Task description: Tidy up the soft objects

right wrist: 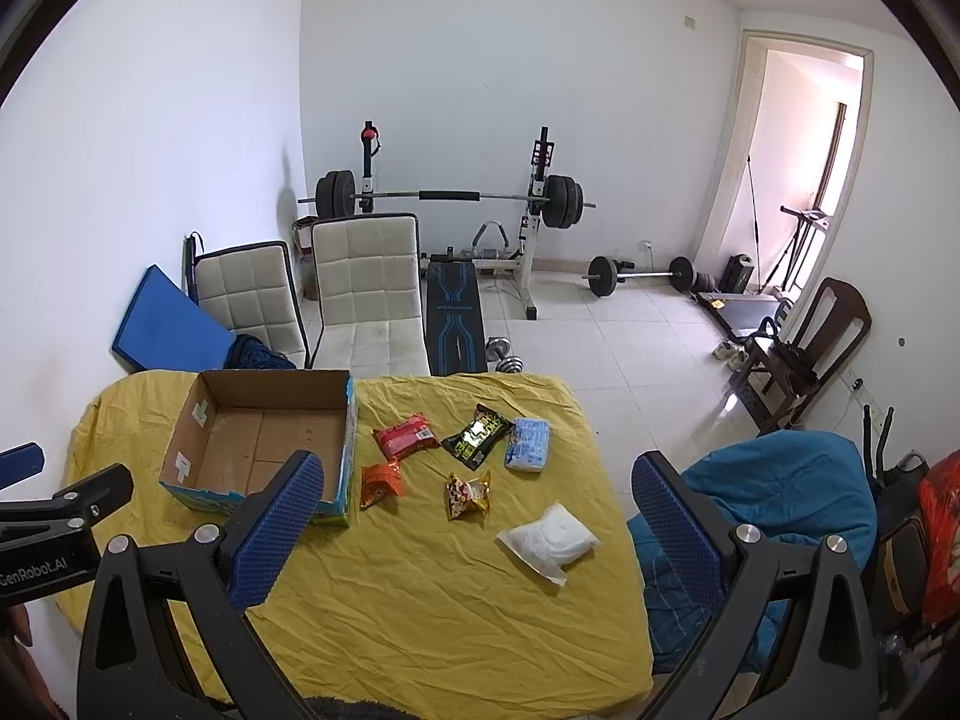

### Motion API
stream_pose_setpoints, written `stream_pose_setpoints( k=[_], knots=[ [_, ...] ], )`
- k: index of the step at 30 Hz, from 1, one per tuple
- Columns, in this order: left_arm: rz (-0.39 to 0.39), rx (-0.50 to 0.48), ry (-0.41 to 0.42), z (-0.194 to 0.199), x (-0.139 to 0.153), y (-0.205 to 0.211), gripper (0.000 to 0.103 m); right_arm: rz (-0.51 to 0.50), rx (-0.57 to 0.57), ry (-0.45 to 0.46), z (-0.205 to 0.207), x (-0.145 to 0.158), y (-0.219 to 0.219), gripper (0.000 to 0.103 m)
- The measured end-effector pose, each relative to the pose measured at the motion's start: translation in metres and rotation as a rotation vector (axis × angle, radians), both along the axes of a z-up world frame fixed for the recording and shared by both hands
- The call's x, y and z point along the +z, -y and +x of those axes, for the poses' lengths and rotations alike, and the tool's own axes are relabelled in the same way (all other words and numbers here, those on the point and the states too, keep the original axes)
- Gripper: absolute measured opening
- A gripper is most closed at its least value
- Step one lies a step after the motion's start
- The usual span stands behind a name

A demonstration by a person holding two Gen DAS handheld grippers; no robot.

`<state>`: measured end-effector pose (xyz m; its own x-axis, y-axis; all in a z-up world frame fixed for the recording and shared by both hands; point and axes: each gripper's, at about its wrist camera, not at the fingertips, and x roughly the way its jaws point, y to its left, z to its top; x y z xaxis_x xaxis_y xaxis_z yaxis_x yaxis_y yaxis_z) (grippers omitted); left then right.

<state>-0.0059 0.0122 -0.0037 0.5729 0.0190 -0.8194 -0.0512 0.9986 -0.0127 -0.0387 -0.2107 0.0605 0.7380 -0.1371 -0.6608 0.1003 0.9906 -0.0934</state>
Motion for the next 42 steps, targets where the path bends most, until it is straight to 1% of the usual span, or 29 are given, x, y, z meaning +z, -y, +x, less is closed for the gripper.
stream_pose_setpoints(
  k=[2, 5, 8, 11, 14, 15, 16, 18, 21, 23, 24, 25, 27, 29, 31, 33, 34, 35, 36, 39, 41, 42],
  knots=[
    [0.005, 0.012, -0.006, 0.005, -0.006, 0.002, 0.102, 0.010, -0.014, -0.013, 0.002, -0.003, 0.008, 0.103],
    [-0.055, 0.019, -0.029, 0.016, -0.018, 0.003, 0.102, 0.028, -0.057, -0.033, 0.010, -0.011, 0.027, 0.103],
    [-0.081, 0.013, -0.046, 0.030, -0.033, 0.013, 0.102, 0.052, -0.104, -0.063, 0.019, -0.022, 0.053, 0.103],
    [-0.061, -0.010, -0.085, 0.050, -0.054, 0.032, 0.102, 0.056, -0.147, -0.116, 0.035, -0.044, 0.083, 0.103],
    [-0.019, -0.057, -0.148, 0.075, -0.083, 0.059, 0.102, 0.077, -0.178, -0.206, 0.058, -0.078, 0.116, 0.103],
    [-0.007, -0.072, -0.168, 0.081, -0.093, 0.067, 0.102, 0.095, -0.189, -0.251, 0.069, -0.093, 0.129, 0.103],
    [0.004, -0.097, -0.198, 0.092, -0.108, 0.080, 0.102, 0.123, -0.193, -0.287, 0.080, -0.110, 0.142, 0.103],
    [0.037, -0.129, -0.231, 0.111, -0.134, 0.101, 0.103, 0.159, -0.227, -0.356, 0.102, -0.147, 0.168, 0.103],
    [0.052, -0.157, -0.270, 0.137, -0.173, 0.126, 0.103, 0.255, -0.279, -0.478, 0.132, -0.218, 0.209, 0.103],
    [0.049, -0.186, -0.301, 0.158, -0.202, 0.143, 0.103, 0.333, -0.323, -0.573, 0.156, -0.277, 0.231, 0.103],
    [0.062, -0.193, -0.319, 0.170, -0.220, 0.152, 0.103, 0.363, -0.336, -0.602, 0.164, -0.294, 0.237, 0.103],
    [0.056, -0.206, -0.339, 0.180, -0.233, 0.158, 0.103, 0.403, -0.356, -0.641, 0.175, -0.322, 0.244, 0.103],
    [0.042, -0.214, -0.387, 0.201, -0.263, 0.169, 0.103, 0.447, -0.405, -0.717, 0.191, -0.371, 0.257, 0.103],
    [0.021, -0.218, -0.429, 0.219, -0.290, 0.177, 0.103, 0.491, -0.444, -0.763, 0.200, -0.410, 0.265, 0.103],
    [0.003, -0.206, -0.494, 0.238, -0.320, 0.185, 0.103, 0.533, -0.494, -0.813, 0.204, -0.446, 0.273, 0.103],
    [-0.030, -0.194, -0.560, 0.254, -0.347, 0.191, 0.103, 0.599, -0.526, -0.849, 0.207, -0.477, 0.278, 0.103],
    [-0.034, -0.184, -0.594, 0.261, -0.362, 0.195, 0.103, 0.630, -0.539, -0.858, 0.207, -0.490, 0.282, 0.103],
    [-0.041, -0.176, -0.617, 0.269, -0.374, 0.197, 0.103, 0.687, -0.545, -0.859, 0.206, -0.502, 0.286, 0.103],
    [-0.053, -0.171, -0.631, 0.273, -0.384, 0.199, 0.103, 0.712, -0.551, -0.865, 0.206, -0.509, 0.286, 0.103],
    [-0.091, -0.167, -0.679, 0.286, -0.413, 0.208, 0.103, 0.725, -0.556, -0.874, 0.205, -0.528, 0.287, 0.101],
    [-0.148, -0.171, -0.686, 0.290, -0.423, 0.210, 0.103, 0.709, -0.541, -0.883, 0.207, -0.536, 0.286, 0.096],
    [-0.163, -0.169, -0.689, 0.292, -0.427, 0.212, 0.102, 0.703, -0.534, -0.892, 0.208, -0.541, 0.285, 0.096]
  ],
)
